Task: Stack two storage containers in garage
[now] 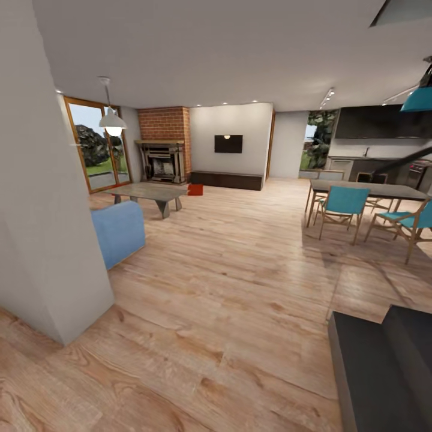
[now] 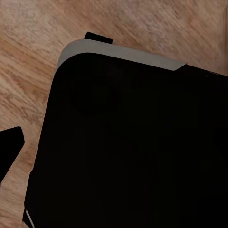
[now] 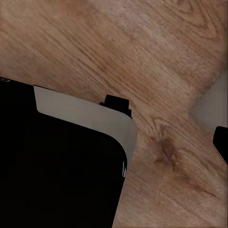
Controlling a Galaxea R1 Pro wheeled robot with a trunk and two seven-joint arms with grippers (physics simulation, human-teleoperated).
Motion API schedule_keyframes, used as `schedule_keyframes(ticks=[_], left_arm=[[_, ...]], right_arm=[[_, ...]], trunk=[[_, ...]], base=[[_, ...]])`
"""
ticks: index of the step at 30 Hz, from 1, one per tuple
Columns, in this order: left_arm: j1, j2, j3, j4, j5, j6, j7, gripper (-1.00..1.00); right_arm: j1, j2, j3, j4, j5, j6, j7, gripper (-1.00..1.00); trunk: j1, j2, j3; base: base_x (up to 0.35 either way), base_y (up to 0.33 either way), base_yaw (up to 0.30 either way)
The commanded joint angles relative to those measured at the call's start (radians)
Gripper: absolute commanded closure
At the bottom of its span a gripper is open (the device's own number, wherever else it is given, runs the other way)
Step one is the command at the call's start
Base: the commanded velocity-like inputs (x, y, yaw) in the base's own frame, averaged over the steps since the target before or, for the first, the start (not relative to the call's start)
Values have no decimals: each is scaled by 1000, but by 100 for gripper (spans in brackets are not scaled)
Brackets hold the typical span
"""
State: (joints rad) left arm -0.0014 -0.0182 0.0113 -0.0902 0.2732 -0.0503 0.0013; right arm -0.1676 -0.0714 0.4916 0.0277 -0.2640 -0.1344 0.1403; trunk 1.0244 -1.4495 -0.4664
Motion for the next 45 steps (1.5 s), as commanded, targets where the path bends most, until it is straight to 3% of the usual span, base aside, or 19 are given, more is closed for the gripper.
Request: schedule_keyframes(ticks=[1, 17, 38, 45], left_arm=[[0, 0, 1, 0, 4, -3, 0, -100], [0, 0, 0, 0, 4, -2, -1, -100], [0, 0, -1, 0, 4, -2, -1, -100], [0, 0, -1, 0, 4, -2, -1, -100]], right_arm=[[-1, 0, 7, 3, -11, -5, 6, -100], [-1, -1, 7, 3, -11, -10, 5, -100], [-1, -1, 7, 3, -11, -8, 7, -100], [-1, -1, 7, 3, -11, -8, 7, -100]], trunk=[[1, 0, -1], [1, 0, -1], [1, 0, -1], [1, 0, -1]], base=[[322, 0, 0], [323, 8, -8], [323, 118, -224], [323, 144, -36]])
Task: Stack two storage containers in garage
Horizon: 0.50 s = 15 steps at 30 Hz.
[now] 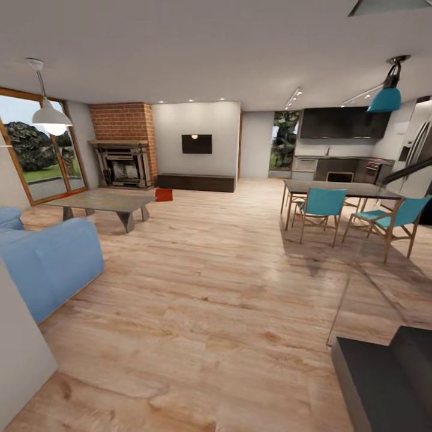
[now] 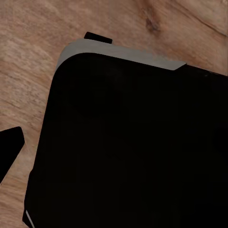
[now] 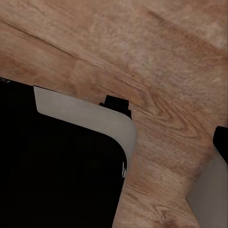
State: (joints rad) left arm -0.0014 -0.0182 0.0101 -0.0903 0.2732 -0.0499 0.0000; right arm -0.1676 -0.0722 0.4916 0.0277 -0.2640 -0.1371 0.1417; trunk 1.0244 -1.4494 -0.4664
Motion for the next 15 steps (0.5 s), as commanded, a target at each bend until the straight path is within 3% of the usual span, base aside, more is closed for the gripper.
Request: schedule_keyframes(ticks=[1, 15], left_arm=[[0, 0, 1, 0, 4, -2, 0, -100], [0, 0, 1, 0, 4, 4, 0, -100]], right_arm=[[-1, 0, 7, 3, -11, -6, 6, -100], [-1, 0, 9, 3, -11, 0, 5, -100]], trunk=[[1, 0, -1], [1, 0, -1]], base=[[323, 110, -2], [324, 14, 0]])
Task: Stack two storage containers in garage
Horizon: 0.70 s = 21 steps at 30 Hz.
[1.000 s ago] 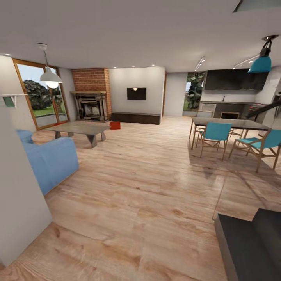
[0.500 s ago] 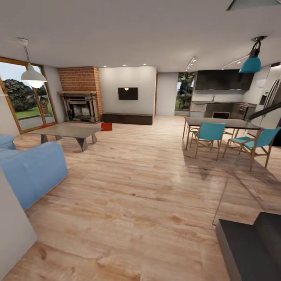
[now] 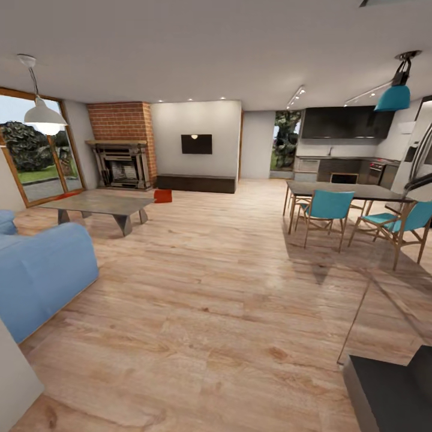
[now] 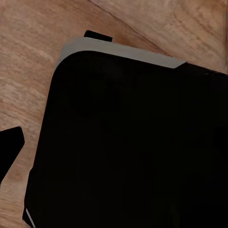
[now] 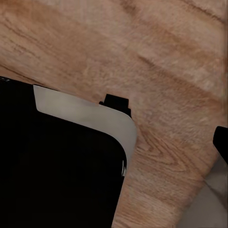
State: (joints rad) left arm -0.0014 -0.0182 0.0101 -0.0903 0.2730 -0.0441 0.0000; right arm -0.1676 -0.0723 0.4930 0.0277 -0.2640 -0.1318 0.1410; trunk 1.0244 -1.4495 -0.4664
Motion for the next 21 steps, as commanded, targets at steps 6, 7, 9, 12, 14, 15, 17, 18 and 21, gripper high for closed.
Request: schedule_keyframes(ticks=[6, 7, 9, 12, 14, 15, 17, 18, 21], left_arm=[[0, 0, 1, 0, 5, 1, 0, -100], [0, 0, 1, 0, 5, 1, 0, -100], [0, 0, 1, 0, 5, 1, 0, -100], [0, 0, 1, 0, 5, 1, 0, -100], [0, 0, 1, 0, 5, 1, 0, -100], [0, 0, 1, 0, 5, 1, 0, -100], [0, 0, 1, 0, 5, 1, 0, -100], [0, 0, 1, 0, 5, 0, 0, -100], [0, 0, 1, 0, 5, 1, 0, -100]], right_arm=[[-1, 0, 6, 3, -11, -12, 5, -100], [-1, 0, 6, 3, -11, -13, 5, -100], [-1, 0, 6, 3, -11, -14, 5, -100], [-1, 1, 6, 3, -11, -13, 5, -100], [-1, 2, 6, 3, -11, -13, 5, -100], [-1, 2, 6, 3, -11, -13, 5, -100], [-1, 1, 6, 3, -11, -12, 5, -100], [-1, 1, 6, 3, -11, -12, 5, -100], [-1, 0, 6, 3, -11, -12, 6, -100]], trunk=[[1, 0, -1], [1, 0, -1], [1, 0, -1], [1, 0, -1], [1, 0, -1], [1, 0, -1], [1, 0, -1], [1, 0, -1], [1, 0, -1]], base=[[324, 0, 0], [324, 0, 0], [324, 0, -14], [324, 0, -137], [324, 0, -219], [324, 0, -236], [324, 0, -168], [324, 0, -69], [324, 0, -38]])
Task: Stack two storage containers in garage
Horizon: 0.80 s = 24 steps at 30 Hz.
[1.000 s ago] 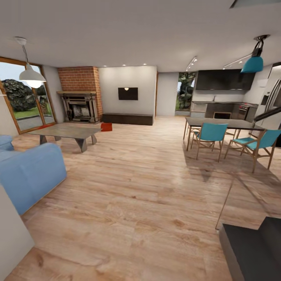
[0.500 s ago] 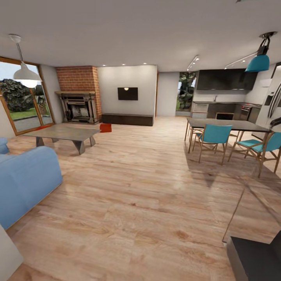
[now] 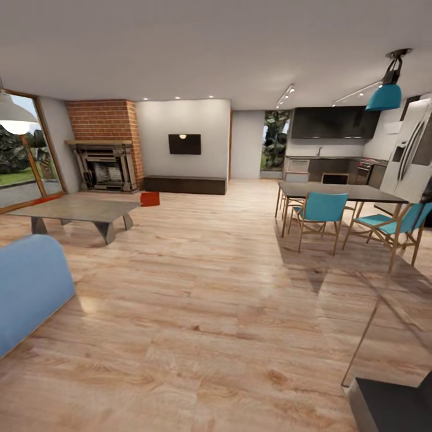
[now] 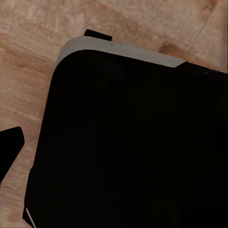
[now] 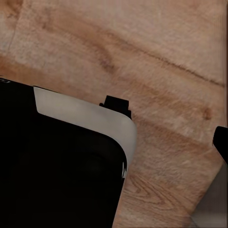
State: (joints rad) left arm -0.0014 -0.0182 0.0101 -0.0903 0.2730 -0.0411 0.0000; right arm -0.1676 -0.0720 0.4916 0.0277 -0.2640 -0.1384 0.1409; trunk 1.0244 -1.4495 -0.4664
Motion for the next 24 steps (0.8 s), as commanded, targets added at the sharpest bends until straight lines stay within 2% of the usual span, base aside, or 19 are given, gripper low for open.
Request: schedule_keyframes(ticks=[1, 24], left_arm=[[0, 0, 1, 0, 5, -2, 0, -100], [0, 0, 1, 0, 5, -2, 0, -100]], right_arm=[[-1, 0, 7, 3, -11, -5, 6, -100], [-1, 1, 8, 3, -10, 0, 6, -100]], trunk=[[1, 0, -1], [1, 0, -1]], base=[[324, 0, -15], [324, 0, -1]])
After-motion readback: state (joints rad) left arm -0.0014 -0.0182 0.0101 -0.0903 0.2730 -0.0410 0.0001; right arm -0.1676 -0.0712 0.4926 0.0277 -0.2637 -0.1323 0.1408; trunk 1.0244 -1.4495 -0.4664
